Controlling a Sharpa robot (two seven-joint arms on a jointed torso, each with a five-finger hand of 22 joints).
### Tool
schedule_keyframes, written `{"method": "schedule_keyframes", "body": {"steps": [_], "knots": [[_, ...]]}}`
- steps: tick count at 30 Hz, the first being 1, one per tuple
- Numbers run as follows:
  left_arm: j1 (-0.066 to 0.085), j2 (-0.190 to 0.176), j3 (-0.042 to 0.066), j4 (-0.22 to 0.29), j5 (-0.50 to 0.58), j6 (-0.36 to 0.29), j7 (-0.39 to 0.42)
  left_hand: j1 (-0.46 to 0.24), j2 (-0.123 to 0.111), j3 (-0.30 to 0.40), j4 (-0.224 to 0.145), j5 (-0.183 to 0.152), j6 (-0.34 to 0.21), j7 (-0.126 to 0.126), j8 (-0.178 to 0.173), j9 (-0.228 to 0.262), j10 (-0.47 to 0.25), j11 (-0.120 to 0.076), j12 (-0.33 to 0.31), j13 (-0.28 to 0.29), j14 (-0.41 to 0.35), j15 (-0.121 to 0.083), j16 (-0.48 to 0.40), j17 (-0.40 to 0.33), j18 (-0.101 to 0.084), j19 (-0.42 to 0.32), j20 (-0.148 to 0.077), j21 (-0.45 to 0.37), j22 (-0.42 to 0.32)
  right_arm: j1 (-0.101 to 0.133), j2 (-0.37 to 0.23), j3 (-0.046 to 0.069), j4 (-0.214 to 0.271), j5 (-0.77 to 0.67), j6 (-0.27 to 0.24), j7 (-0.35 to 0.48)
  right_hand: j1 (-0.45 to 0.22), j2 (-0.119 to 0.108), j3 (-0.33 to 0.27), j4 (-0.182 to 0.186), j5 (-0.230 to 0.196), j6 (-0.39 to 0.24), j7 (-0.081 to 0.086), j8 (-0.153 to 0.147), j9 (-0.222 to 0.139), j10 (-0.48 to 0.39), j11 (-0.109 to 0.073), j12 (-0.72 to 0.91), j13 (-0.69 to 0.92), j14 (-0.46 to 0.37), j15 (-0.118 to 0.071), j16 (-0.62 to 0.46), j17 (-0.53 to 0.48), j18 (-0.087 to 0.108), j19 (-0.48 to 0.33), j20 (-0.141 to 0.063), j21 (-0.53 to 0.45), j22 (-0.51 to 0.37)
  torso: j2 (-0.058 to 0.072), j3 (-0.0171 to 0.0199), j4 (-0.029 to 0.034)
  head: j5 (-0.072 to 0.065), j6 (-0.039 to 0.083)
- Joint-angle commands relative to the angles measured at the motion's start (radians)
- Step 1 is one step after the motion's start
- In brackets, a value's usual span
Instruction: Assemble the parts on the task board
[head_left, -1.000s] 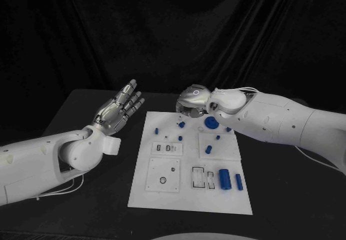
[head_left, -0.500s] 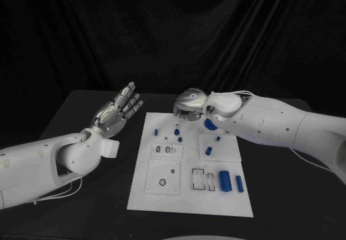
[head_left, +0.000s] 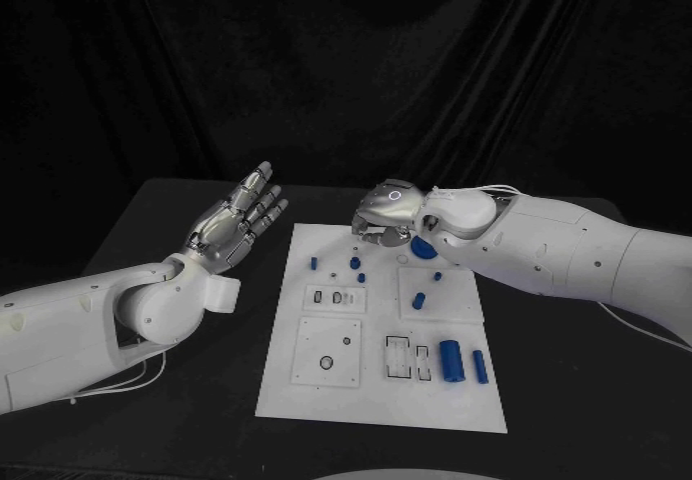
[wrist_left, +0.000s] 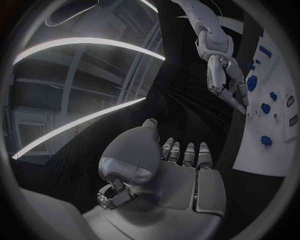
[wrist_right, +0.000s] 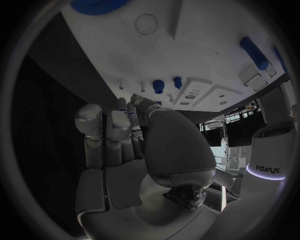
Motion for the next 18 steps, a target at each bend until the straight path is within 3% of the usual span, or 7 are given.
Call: {"method": "schedule_keyframes", "body": {"steps": [1, 7, 9, 18], "knots": [[0.003, -0.001, 0.001, 0.001, -0.009, 0.008, 0.01, 0.011, 0.003, 0.006, -0.001, 0.006, 0.007, -0.002, 0.004, 0.002, 0.0, 0.005, -0.001, -0.002, 0.0, 0.009, -0.004, -0.001, 0.018, 0.001, 0.006, -0.003, -0.001, -0.002, -0.019, 0.001, 0.045, -0.009, 0.031, -0.008, -0.005, -0.011, -0.001, 0.011, -0.013, -0.033, -0.004, -0.008, -0.01, 0.002, -0.007, -0.001, 0.005, -0.008, -0.001, -0.001, 0.001, -0.01, -0.007, 0.0, -0.005, 0.003, -0.001, -0.0003, -0.0012, 0.003, -0.002], [0.003, 0.0, 0.001, -0.003, -0.009, 0.01, 0.009, 0.011, 0.003, 0.007, -0.002, 0.007, 0.008, -0.001, 0.005, 0.002, 0.0, 0.005, -0.001, -0.002, 0.0, 0.01, -0.004, -0.001, 0.018, 0.001, 0.007, -0.003, -0.001, -0.002, -0.043, 0.001, 0.105, -0.009, 0.073, -0.005, -0.008, -0.027, -0.003, 0.025, -0.03, -0.096, -0.015, -0.009, -0.036, 0.003, -0.008, -0.002, 0.011, -0.016, -0.003, -0.009, -0.009, -0.01, -0.013, -0.001, -0.013, 0.006, 0.0, -0.0007, -0.0004, 0.003, -0.004], [0.003, 0.002, 0.001, -0.004, -0.009, 0.011, 0.009, 0.011, 0.003, 0.007, -0.002, 0.007, 0.008, -0.001, 0.005, 0.002, 0.0, 0.006, -0.001, -0.002, 0.0, 0.01, -0.004, -0.001, 0.018, 0.001, 0.007, -0.003, -0.001, -0.002, -0.045, 0.001, 0.113, -0.009, 0.08, -0.005, -0.003, -0.026, -0.003, 0.028, -0.033, -0.104, -0.021, -0.005, -0.042, 0.031, -0.011, 0.015, 0.022, -0.018, -0.004, -0.009, -0.008, -0.01, -0.014, -0.002, -0.014, 0.009, 0.0, -0.0002, -0.0004, 0.002, -0.004], [0.003, 0.007, 0.001, -0.008, -0.009, 0.018, 0.007, 0.013, 0.004, 0.008, -0.003, 0.009, 0.008, 0.0, 0.005, 0.002, 0.0, 0.006, -0.001, -0.002, 0.0, 0.011, -0.004, -0.001, 0.017, 0.001, 0.008, -0.003, -0.001, -0.005, -0.034, 0.001, 0.114, -0.009, 0.119, -0.017, 0.0, -0.026, -0.004, 0.028, -0.029, -0.101, -0.022, -0.003, -0.044, 0.037, -0.01, 0.02, 0.026, -0.02, -0.003, -0.011, -0.011, -0.009, -0.017, -0.002, -0.018, 0.008, 0.001, -0.0004, 0.0018, -0.003, -0.006]]}}
